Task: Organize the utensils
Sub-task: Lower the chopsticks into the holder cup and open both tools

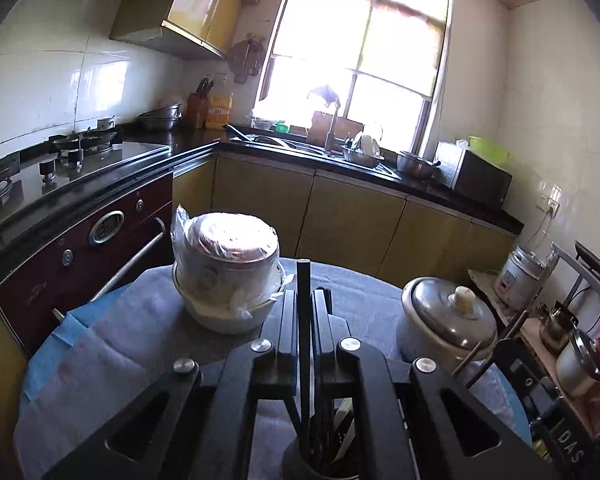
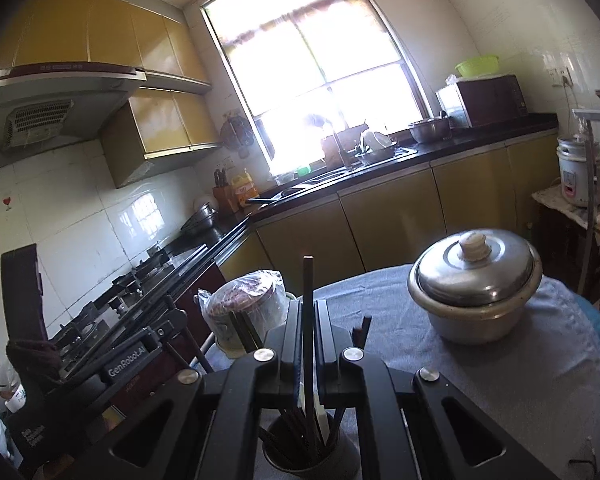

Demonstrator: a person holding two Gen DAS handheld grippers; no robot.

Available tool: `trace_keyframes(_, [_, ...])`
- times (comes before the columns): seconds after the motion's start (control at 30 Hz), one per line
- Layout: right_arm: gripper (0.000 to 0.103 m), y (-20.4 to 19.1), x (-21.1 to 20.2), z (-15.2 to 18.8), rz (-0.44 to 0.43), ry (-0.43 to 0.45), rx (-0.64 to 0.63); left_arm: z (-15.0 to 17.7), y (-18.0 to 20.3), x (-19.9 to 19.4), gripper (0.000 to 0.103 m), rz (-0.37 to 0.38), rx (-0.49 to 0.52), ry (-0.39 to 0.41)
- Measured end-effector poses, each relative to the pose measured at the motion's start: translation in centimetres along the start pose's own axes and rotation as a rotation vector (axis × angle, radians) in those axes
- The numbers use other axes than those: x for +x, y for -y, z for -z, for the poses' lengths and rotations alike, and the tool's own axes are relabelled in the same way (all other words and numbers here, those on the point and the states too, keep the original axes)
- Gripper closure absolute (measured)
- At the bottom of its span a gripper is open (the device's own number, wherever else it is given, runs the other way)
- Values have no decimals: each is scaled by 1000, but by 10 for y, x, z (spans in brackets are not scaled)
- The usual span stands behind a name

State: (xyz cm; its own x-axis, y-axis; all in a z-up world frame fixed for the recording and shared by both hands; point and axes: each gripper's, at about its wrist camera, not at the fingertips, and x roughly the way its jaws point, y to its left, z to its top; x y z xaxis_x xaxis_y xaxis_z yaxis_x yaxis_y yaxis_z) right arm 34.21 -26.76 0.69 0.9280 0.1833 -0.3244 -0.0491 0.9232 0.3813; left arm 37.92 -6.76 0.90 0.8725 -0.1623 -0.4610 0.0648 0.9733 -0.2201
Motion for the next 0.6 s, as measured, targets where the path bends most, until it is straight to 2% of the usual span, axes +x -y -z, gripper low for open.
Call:
trace_keyframes(0.17, [97,6,5,12,2,-27,0,6,-9,0,97,5,-46,-35])
trace_keyframes(0.5, [94,13,9,24,-16,-86,42,7,-9,-6,96,16,-31,-87])
trace_keyframes(0.57, [94,17,4,23,-18,-98,74,5,-10,-13,95,31,-35,-98])
trace_keyframes(0.6, [94,19,0,22,-35,-105,90,4,-12,-18,90,32,-38,-102])
